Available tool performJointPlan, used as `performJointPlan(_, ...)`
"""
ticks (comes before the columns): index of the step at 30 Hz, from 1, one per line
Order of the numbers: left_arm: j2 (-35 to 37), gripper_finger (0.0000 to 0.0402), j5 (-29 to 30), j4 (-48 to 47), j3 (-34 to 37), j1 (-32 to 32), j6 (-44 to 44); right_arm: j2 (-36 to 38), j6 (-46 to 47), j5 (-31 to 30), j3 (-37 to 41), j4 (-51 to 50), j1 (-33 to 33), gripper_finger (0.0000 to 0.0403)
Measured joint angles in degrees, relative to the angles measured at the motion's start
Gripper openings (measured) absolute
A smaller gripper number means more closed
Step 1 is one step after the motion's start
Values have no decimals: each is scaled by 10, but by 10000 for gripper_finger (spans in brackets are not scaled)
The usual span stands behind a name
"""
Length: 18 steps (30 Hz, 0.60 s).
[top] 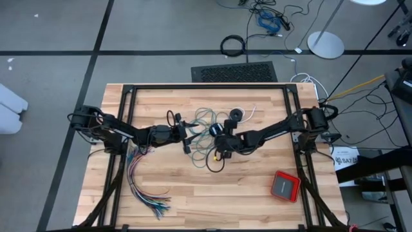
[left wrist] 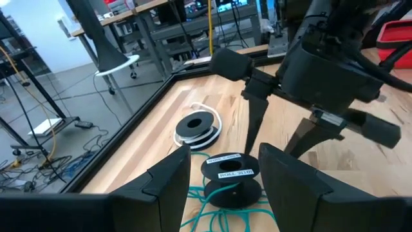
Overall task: Coil cords
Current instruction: Coil the green wire onto the spool
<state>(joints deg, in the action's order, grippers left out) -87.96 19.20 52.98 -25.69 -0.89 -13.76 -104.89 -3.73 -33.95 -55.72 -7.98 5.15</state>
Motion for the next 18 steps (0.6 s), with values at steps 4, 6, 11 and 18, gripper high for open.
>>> performJointPlan(4, 0, 192, 0, -1, 0, 0, 0, -1, -2, -24, 0, 7, 0, 160)
performJointPlan(6, 0, 192, 0, -1, 0, 0, 0, -1, -8, -32, 0, 7, -1, 160)
performJointPlan(11, 0, 192, 0, 0, 0, 0, 0, -3, -20, 3, 0, 35, -7, 160)
performJointPlan(18, 0, 192, 0, 0, 0, 0, 0, -3, -21, 15, 0, 40, -21, 160)
